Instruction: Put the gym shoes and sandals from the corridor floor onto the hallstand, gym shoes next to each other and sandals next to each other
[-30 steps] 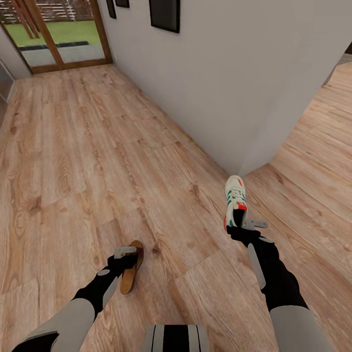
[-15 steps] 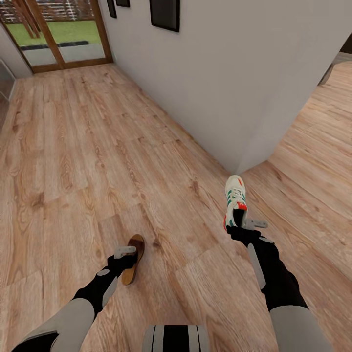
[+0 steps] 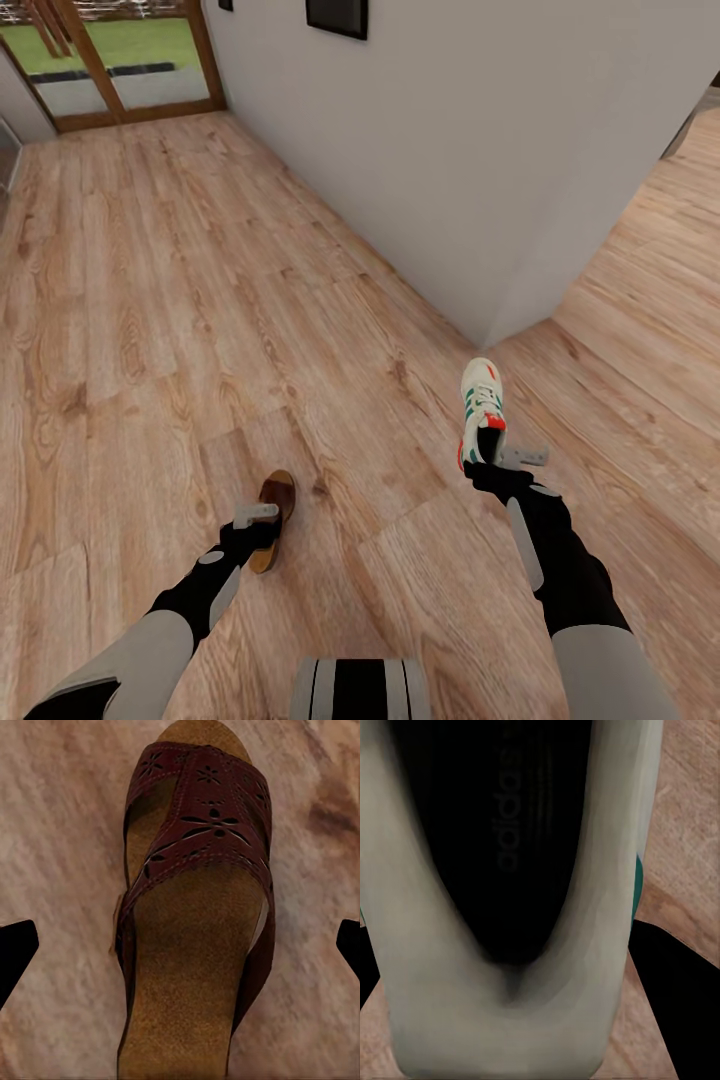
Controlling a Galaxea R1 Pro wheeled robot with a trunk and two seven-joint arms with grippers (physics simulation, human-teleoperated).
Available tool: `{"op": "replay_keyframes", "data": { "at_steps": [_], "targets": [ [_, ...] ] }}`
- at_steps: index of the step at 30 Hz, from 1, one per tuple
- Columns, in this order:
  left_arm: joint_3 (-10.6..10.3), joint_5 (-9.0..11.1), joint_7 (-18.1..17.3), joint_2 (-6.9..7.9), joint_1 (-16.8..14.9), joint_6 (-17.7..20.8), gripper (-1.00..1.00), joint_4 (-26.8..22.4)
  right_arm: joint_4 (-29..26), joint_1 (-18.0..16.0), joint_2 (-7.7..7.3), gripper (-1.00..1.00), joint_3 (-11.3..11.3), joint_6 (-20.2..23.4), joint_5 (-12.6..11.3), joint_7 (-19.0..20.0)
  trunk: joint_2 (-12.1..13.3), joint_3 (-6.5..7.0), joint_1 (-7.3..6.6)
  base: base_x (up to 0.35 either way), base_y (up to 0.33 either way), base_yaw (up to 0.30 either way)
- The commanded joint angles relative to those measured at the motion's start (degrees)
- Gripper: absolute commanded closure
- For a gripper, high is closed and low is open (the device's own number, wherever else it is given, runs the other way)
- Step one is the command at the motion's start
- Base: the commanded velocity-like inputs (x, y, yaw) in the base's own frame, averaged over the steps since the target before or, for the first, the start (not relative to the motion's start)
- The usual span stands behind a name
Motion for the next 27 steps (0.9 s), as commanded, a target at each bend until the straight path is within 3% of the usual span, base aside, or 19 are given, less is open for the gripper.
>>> {"op": "replay_keyframes", "data": {
  "at_steps": [1, 24, 27],
  "targets": [
    [0.49, -0.57, -0.28, -0.05, -0.05, -0.18, -1.00, 0.01, -0.08, -0.03, 0.04, 1.00, -0.04, 0.25, -0.37, -0.31, -0.03, -0.36, 0.01, 0.000, 0.000, 0.000],
    [0.49, -0.57, -0.30, -0.05, -0.04, -0.18, -1.00, 0.01, -0.12, -0.03, -0.03, 1.00, -0.04, 0.27, -0.37, -0.31, -0.34, -7.61, 0.61, 0.000, 0.000, 0.000],
    [0.49, -0.57, -0.30, -0.05, -0.05, -0.18, -1.00, 0.01, -0.12, -0.03, -0.02, 1.00, -0.04, 0.24, -0.37, -0.31, -0.34, -7.89, 0.61, 0.000, 0.000, 0.000]
  ]
}}
